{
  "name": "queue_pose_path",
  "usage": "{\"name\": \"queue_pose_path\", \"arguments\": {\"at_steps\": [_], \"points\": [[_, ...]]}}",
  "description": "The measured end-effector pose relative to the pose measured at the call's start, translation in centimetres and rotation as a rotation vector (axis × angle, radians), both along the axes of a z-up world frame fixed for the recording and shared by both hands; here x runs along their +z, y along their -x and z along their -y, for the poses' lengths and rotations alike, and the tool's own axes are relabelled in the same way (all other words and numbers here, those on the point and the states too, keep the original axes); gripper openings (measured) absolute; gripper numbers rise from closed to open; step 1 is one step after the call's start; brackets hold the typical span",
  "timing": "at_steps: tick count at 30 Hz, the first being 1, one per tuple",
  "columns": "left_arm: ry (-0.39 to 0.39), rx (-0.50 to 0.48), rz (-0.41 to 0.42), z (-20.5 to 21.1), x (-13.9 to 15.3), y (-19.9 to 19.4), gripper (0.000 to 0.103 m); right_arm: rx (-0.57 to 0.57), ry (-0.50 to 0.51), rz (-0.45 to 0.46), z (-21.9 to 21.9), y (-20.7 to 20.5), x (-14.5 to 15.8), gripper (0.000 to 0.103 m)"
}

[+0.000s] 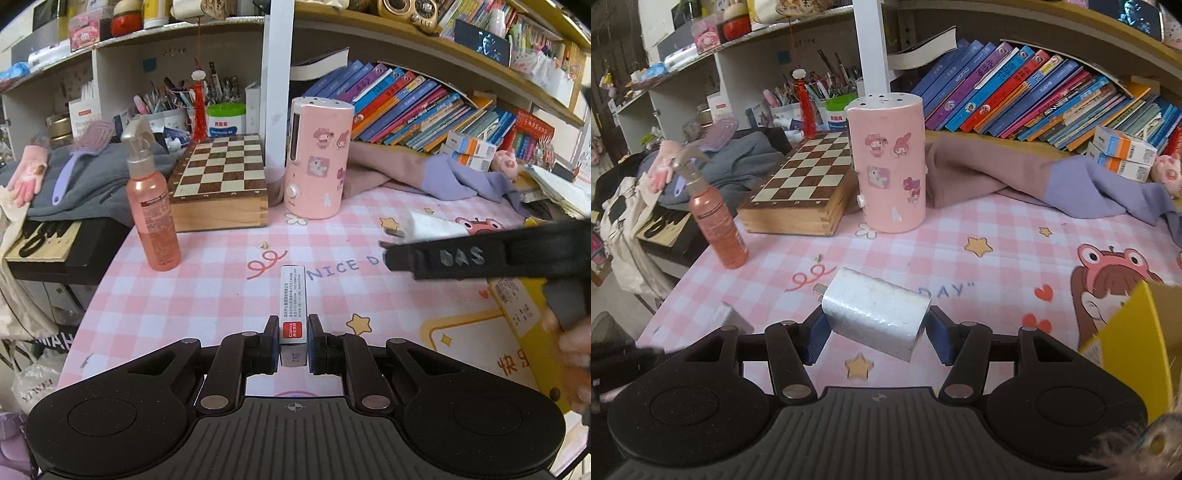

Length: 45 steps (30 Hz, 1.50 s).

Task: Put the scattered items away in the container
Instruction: 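Lift the medicine box in the left tool while the right tool carries the tape roll toward the box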

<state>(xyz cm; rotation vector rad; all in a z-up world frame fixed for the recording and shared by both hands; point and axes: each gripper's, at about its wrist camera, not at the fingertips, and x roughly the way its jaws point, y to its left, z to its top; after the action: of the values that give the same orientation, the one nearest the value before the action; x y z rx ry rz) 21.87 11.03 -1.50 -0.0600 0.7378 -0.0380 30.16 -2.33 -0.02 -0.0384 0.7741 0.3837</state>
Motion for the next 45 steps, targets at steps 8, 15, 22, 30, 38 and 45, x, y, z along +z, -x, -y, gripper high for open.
{"name": "queue_pose_path", "arguments": {"at_steps": [8, 15, 22, 30, 38, 45], "points": [[0.011, -0.014, 0.046, 0.2, 1.9, 3.2, 0.013, -0.002, -0.021, 0.014, 1.5, 4.1, 1.2, 0.054], [0.053, -0.017, 0.061, 0.0, 3.1, 6.3, 0.013, -0.002, -0.045, 0.017, 2.5, 7.6, 2.3, 0.054], [0.084, -0.028, 0.078, -0.6, 4.1, 9.6, 0.013, -0.028, -0.053, 0.029, 3.6, 11.7, 3.1, 0.054], [0.081, -0.070, 0.101, -0.3, 4.9, 13.6, 0.013, -0.049, -0.050, 0.060, 3.8, 16.8, 3.5, 0.054], [0.091, -0.112, 0.096, -0.1, 4.8, 17.4, 0.013, -0.090, -0.046, 0.056, 4.3, 21.8, 3.2, 0.054], [0.100, -0.182, 0.092, 1.1, 4.9, 19.2, 0.013, -0.153, -0.046, 0.048, 5.8, 24.9, 3.1, 0.054]]}}
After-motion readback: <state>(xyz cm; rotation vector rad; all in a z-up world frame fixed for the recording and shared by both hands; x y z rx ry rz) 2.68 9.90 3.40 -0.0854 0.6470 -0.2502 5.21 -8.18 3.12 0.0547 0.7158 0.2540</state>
